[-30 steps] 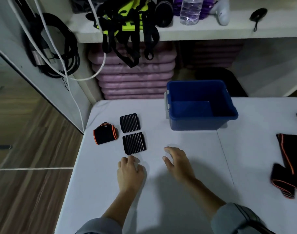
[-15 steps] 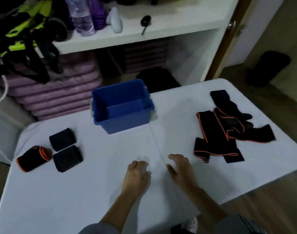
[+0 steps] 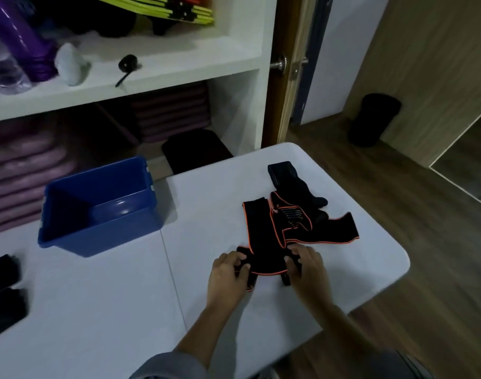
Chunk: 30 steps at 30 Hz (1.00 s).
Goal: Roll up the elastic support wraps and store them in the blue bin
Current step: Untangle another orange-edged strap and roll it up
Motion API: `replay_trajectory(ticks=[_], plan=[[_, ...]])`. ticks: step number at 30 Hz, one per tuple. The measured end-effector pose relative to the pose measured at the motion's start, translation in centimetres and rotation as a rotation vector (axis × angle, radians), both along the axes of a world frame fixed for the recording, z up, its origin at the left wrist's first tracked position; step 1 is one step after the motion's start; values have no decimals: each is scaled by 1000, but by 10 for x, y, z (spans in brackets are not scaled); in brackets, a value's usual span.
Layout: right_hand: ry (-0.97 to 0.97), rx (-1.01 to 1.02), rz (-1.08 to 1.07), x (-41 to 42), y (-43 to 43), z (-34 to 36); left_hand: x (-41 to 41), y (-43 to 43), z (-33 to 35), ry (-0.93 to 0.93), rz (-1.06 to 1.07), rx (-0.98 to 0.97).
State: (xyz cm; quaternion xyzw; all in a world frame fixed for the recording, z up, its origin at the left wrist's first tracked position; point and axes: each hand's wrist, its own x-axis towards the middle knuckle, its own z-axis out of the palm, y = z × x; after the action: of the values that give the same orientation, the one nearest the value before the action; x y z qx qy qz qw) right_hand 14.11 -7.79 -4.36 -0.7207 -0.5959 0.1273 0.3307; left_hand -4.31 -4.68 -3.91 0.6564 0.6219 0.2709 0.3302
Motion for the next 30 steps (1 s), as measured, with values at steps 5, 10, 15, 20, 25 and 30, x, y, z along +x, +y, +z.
replay_trajectory(ticks=[5, 10, 15, 20, 25, 30], plan=[[25, 13, -59, 30, 29, -6, 36, 27, 12, 12, 44, 8], [-3, -26, -85, 51, 63, -11, 64, 60, 18, 40, 3, -17], [-96, -149, -29, 60, 114, -14, 61, 69, 2, 63, 38, -80], [-272, -246, 43, 60, 139, -17, 51, 63, -8, 64, 57, -87], [-230, -199, 53, 68, 141, -14, 43, 59, -6, 42, 65, -78], [140, -70, -58, 79, 147, 7, 35, 56, -10, 25, 93, -88]])
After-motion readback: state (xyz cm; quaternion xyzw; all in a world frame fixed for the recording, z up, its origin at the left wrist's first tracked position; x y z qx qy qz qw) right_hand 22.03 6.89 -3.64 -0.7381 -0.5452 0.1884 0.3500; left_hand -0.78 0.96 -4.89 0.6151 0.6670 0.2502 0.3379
